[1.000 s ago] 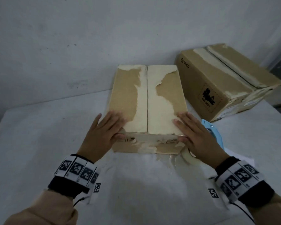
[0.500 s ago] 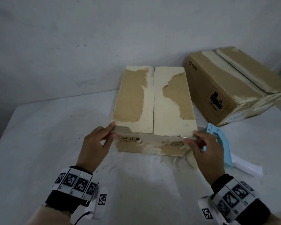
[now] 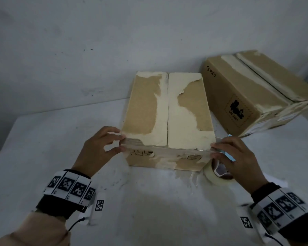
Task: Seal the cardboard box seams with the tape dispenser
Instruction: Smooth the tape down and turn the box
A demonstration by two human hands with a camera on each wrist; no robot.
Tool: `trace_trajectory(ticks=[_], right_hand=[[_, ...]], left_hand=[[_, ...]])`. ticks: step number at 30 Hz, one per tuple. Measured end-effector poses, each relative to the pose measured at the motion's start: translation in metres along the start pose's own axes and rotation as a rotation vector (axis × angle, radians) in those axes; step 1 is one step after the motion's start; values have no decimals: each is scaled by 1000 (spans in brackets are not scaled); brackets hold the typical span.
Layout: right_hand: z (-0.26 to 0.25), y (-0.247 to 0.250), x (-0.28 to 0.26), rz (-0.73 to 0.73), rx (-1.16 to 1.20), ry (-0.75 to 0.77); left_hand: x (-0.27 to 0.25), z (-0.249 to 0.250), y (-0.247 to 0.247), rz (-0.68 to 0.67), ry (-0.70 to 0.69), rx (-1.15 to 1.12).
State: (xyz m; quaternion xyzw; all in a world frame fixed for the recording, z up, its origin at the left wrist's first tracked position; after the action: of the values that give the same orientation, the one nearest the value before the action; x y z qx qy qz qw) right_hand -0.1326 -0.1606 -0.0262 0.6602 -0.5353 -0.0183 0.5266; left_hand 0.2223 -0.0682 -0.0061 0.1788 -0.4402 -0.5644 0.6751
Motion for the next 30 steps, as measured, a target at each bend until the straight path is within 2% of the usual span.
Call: trace_trajectory(ticks=[4, 8, 12, 18, 22, 24, 27, 30], right_hand=[[0, 0, 6, -41, 65, 28], [-7, 5, 6, -83, 65, 93], [-4, 10, 11, -74, 141, 25], [5, 6, 14, -82, -16, 176], [1, 8, 18, -115, -26, 196], [1, 13, 17, -142, -16, 155], [-1, 23, 18, -85, 167, -60], [-15, 12, 26, -70, 229, -194]], left_hand=[[9, 0, -2, 6, 134, -267], [12, 2, 1, -38, 111, -249], [11, 2, 1, -65, 135, -270], [11, 1, -1, -30, 123, -218], [8, 2, -1, -33, 152, -207], [1, 0, 2, -71, 149, -166], [-8, 7, 3, -123, 152, -114], [1, 20, 0, -85, 196, 15]])
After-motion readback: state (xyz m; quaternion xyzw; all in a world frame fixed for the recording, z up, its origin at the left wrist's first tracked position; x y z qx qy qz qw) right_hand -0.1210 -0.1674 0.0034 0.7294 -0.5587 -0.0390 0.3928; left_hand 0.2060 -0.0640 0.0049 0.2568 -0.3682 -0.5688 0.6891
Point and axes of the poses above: each hand's wrist, its own x-axis towards the middle knuckle, its own y-axis out of the back of the hand, z = x × y, the point moved 3 cm from there along x, towards the middle knuckle, and after that the axes turned 4 degrees about -y, right-handed, at the moved point
